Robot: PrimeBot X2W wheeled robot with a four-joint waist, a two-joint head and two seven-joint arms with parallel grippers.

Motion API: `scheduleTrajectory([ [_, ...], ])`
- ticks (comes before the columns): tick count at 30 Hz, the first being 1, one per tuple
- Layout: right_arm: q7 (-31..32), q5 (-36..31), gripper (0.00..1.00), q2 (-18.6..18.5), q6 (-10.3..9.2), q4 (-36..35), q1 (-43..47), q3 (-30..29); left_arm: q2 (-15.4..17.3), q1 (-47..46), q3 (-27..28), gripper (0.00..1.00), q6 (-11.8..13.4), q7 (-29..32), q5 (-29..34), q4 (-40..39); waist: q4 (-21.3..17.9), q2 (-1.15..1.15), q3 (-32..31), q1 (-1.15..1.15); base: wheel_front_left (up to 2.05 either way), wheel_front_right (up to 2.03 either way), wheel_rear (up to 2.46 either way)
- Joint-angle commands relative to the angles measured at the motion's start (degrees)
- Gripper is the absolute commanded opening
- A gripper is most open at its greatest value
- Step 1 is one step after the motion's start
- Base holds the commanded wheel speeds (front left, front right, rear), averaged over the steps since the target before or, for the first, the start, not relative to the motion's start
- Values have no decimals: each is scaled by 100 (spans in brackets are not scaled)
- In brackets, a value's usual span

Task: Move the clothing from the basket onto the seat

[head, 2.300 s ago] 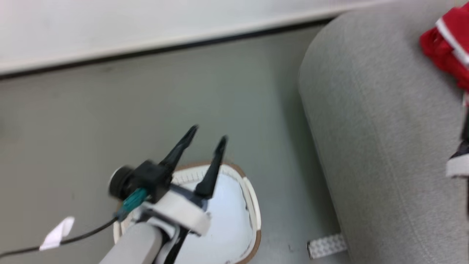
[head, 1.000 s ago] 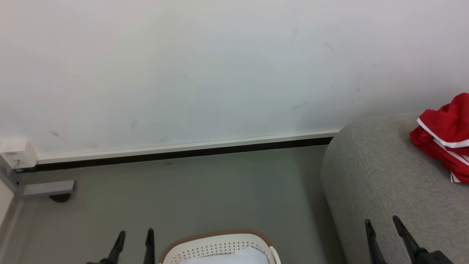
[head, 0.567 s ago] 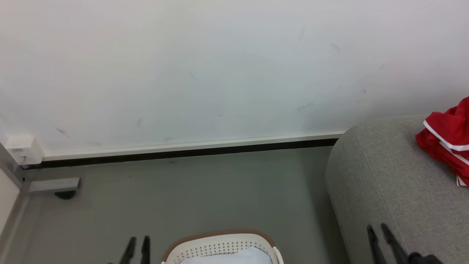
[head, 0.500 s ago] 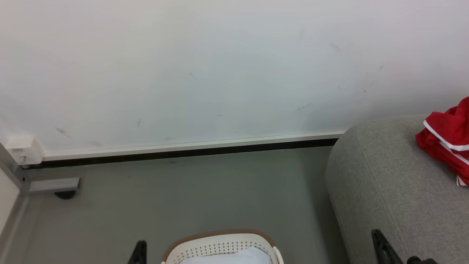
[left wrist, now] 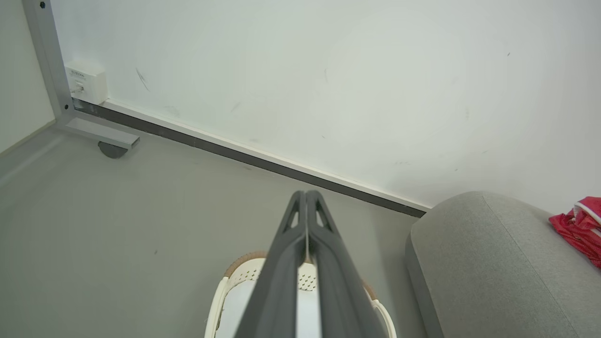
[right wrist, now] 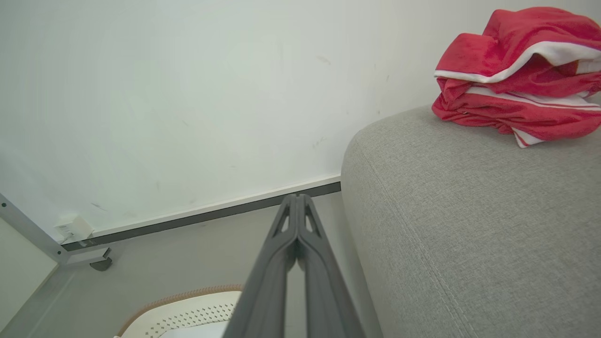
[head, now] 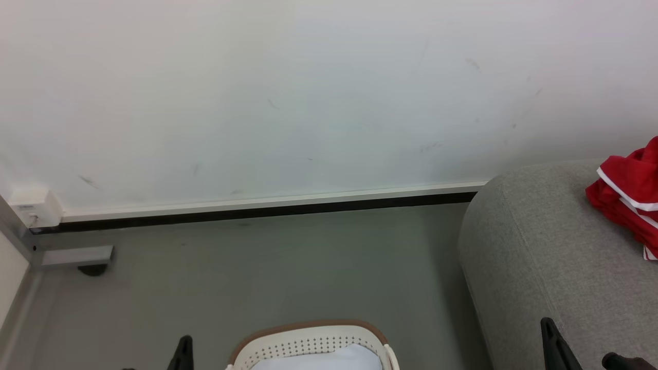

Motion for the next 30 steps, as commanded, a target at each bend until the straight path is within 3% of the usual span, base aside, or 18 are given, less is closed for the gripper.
scheduleTrajectory([
  [1, 57, 291, 0, -26, -2, -112, -168, -50, 8, -167, 68, 0, -28, 59, -262, -92, 3, 0, 4, 0, 0, 0, 0],
  [30, 679, 2735, 0, -36, -5, -259, -372, -322, -35, -488, 413, 0, -276, 673, -2573, -69, 61, 0, 80, 0, 0, 0, 0],
])
